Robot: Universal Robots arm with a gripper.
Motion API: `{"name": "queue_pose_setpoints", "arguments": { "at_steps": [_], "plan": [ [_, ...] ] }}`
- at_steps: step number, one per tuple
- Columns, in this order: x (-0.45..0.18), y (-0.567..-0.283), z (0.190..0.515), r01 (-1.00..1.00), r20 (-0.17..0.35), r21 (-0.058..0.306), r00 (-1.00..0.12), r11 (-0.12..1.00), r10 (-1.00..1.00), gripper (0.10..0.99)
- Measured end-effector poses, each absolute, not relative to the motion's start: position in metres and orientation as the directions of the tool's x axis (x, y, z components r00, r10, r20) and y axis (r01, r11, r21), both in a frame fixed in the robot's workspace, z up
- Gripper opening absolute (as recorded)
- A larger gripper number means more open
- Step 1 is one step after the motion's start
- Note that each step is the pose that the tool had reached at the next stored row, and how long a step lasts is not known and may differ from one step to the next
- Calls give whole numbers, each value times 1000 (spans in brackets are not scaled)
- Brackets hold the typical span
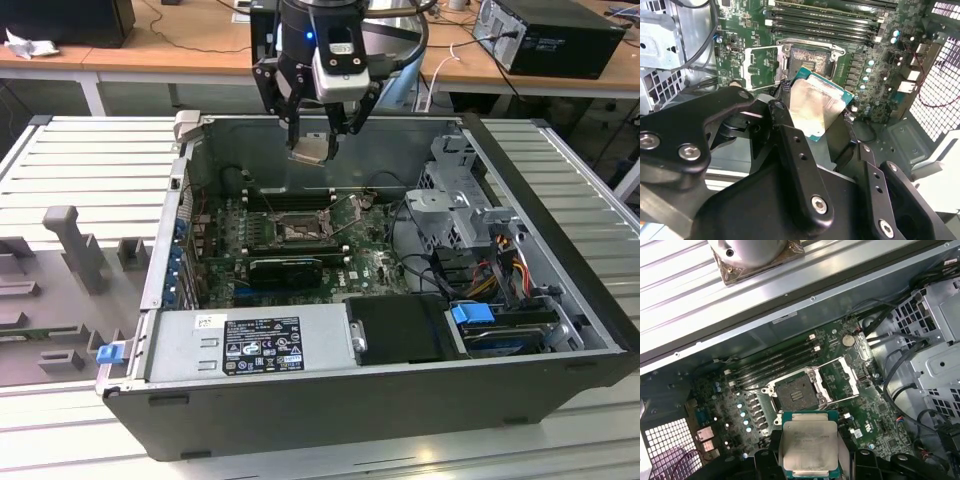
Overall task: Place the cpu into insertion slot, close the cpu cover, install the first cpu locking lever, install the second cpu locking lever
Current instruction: 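Place the cpu into insertion slot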
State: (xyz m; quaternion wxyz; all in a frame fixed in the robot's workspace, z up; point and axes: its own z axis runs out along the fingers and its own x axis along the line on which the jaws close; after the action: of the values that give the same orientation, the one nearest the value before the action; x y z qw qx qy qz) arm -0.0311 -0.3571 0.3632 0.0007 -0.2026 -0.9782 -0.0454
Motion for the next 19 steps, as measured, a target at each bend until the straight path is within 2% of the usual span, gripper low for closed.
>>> {"name": "queue_pose_setpoints", "arguments": {
  "at_steps": [19],
  "plan": [
    [-31, -357, 363, 488, 20, 88, -873, 868, 488, 525]
  ]
}}
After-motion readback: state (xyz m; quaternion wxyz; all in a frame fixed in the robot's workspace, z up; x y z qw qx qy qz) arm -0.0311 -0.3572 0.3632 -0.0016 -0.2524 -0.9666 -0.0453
